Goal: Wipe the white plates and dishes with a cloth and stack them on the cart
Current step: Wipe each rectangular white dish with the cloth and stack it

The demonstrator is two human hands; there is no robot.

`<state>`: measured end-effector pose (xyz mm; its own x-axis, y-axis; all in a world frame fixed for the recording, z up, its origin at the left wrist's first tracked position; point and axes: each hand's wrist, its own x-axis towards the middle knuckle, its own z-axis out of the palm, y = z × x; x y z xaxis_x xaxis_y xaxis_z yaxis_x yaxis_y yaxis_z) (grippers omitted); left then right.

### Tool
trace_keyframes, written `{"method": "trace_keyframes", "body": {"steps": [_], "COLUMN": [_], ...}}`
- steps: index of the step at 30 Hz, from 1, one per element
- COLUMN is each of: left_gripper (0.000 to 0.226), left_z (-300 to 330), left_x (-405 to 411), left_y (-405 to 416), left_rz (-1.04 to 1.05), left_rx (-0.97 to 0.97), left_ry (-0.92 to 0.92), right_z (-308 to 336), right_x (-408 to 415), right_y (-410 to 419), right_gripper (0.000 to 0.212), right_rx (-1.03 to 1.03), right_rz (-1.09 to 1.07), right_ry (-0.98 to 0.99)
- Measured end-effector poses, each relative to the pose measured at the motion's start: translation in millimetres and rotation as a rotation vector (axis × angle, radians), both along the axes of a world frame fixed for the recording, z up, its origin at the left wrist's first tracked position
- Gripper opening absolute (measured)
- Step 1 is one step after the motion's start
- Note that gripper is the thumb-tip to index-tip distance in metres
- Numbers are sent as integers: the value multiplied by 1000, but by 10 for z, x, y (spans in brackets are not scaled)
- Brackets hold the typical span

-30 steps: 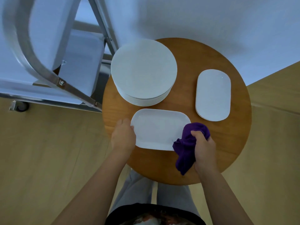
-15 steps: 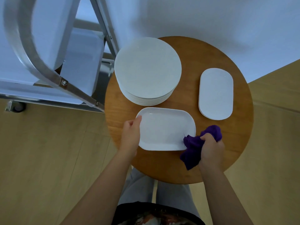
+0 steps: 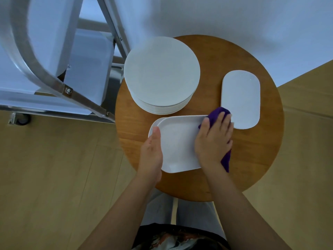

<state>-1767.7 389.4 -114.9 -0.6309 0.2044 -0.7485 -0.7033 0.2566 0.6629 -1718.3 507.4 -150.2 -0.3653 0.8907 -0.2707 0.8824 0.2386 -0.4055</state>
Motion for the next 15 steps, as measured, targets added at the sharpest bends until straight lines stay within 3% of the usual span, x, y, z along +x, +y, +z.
{"method": "trace_keyframes", "body": {"steps": [7,9,12,15], "left_gripper": [72,67,48,59], "left_z": [130,139,98,44], "left_x": [-39,-23,-51,-104], "left_y": [-14,-21,-81,-131], "left_rz": [-106,-131,-107,-85], "left_rx": [12,74,28,-8], "left_ry": [121,135,102,17], "right_z": [227,277,350,413], "right_x": [-134,-125,-52,76], "right_y": [-473,-629,-750,-733], "right_gripper": [66,73,58,49], "right_rx": [157,156,162,55], "right_rz": [412,575,686,759], "right_ry": [49,55,103,330]}}
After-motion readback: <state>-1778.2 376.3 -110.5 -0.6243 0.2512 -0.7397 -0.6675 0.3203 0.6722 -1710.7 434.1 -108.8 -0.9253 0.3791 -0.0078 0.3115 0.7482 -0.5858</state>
